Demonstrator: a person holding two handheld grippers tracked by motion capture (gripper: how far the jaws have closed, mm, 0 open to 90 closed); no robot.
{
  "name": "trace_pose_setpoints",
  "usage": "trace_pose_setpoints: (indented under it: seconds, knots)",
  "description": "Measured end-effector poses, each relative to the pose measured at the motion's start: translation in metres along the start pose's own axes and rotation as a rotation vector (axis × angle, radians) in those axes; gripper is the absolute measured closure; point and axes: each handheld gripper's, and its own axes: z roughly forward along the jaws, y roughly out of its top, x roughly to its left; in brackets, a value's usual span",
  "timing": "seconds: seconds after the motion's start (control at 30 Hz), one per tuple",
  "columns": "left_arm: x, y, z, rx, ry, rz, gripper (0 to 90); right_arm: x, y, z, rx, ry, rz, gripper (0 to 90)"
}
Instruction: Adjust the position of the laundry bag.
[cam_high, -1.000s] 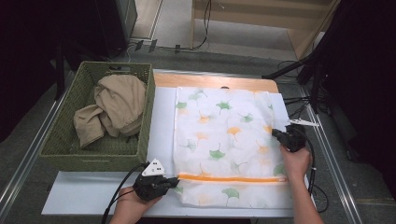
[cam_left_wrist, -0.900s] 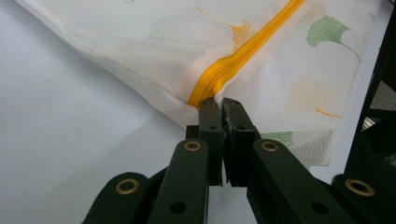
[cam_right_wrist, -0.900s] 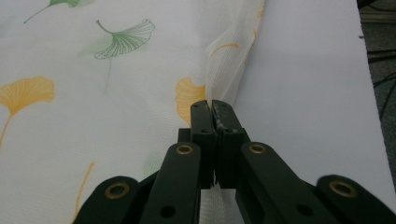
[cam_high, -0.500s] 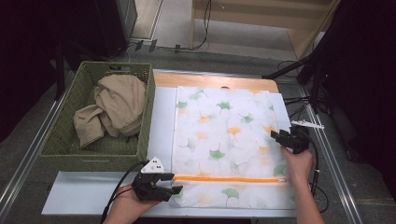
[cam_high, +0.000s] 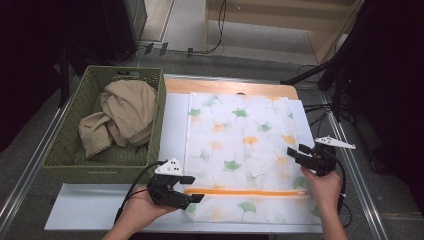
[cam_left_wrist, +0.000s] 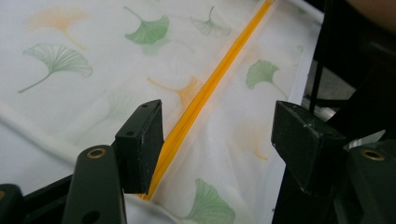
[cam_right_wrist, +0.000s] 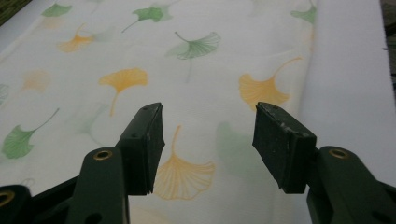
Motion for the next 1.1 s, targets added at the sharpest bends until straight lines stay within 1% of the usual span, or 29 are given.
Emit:
trace_pose_setpoints:
  seconds: [0.07, 0.1, 0.13, 0.17, 0.2, 0.23, 0.3, 0.4, 0.47, 0.5, 0.6, 0.63, 0.73, 0.8, 0.83, 0.87, 0.9, 0.97, 1.03, 1.1]
  knots:
    - [0.000, -0.001, 0.000, -0.027, -0.013, -0.009, 32.2, 0.006, -0.001, -0.001, 0.001, 0.019, -0.012, 43.7]
    - [0.000, -0.002, 0.001, -0.023, -0.011, -0.007, 32.1, 0.010, -0.002, -0.002, 0.001, 0.025, -0.031, 43.7]
    - [0.000, -0.003, 0.002, -0.007, -0.022, -0.006, 33.6, 0.013, -0.003, -0.003, -0.005, 0.027, -0.051, 43.6]
    - [-0.001, -0.004, 0.003, 0.020, -0.027, -0.001, 35.2, 0.016, -0.005, -0.004, -0.008, 0.035, -0.065, 43.6]
    - [-0.002, -0.007, 0.004, 0.027, -0.033, 0.017, 35.8, 0.019, -0.006, -0.004, -0.007, 0.040, -0.066, 43.7]
    - [-0.003, -0.009, 0.004, 0.034, -0.029, 0.036, 37.3, 0.021, -0.007, -0.004, -0.001, 0.047, -0.069, 43.7]
    - [-0.005, -0.012, 0.005, 0.034, -0.015, 0.056, 37.4, 0.025, -0.008, -0.005, 0.007, 0.051, -0.067, 43.8]
    - [-0.001, -0.011, 0.004, 0.015, -0.023, 0.050, 37.3, 0.030, -0.010, -0.009, 0.010, 0.059, -0.075, 44.8]
    - [0.001, -0.010, 0.003, -0.005, -0.039, 0.026, 37.1, 0.032, -0.014, -0.013, 0.008, 0.059, -0.080, 45.9]
    - [0.002, -0.010, 0.004, -0.011, -0.043, 0.025, 36.6, 0.032, -0.016, -0.015, 0.010, 0.057, -0.079, 46.2]
    - [0.003, -0.009, 0.006, 0.002, -0.032, 0.033, 35.5, 0.034, -0.022, -0.022, 0.030, 0.062, -0.072, 46.6]
    - [0.003, -0.009, 0.007, -0.003, -0.036, 0.029, 35.5, 0.035, -0.023, -0.023, 0.034, 0.064, -0.073, 46.6]
    - [0.003, -0.007, 0.009, 0.005, -0.049, 0.027, 36.0, 0.038, -0.027, -0.028, 0.041, 0.066, -0.077, 47.0]
    - [0.001, -0.006, 0.011, 0.008, -0.047, 0.044, 36.2, 0.040, -0.030, -0.032, 0.043, 0.068, -0.081, 47.5]
    - [0.000, -0.005, 0.011, 0.010, -0.054, 0.050, 36.1, 0.041, -0.032, -0.034, 0.044, 0.068, -0.085, 47.9]
    - [0.000, -0.005, 0.012, 0.008, -0.055, 0.049, 36.1, 0.042, -0.035, -0.036, 0.046, 0.071, -0.085, 49.4]
    - [0.001, -0.004, 0.013, 0.011, -0.062, 0.052, 36.2, 0.042, -0.038, -0.039, 0.048, 0.085, -0.077, 49.9]
    - [0.002, -0.003, 0.014, 0.010, -0.068, 0.042, 37.1, 0.043, -0.043, -0.044, 0.056, 0.077, -0.074, 50.1]
    - [0.003, -0.002, 0.015, 0.007, -0.074, 0.037, 37.1, 0.044, -0.046, -0.046, 0.066, 0.065, -0.083, 50.2]
    - [0.003, -0.001, 0.016, 0.005, -0.074, 0.039, 37.0, 0.045, -0.048, -0.050, 0.061, 0.062, -0.077, 52.1]
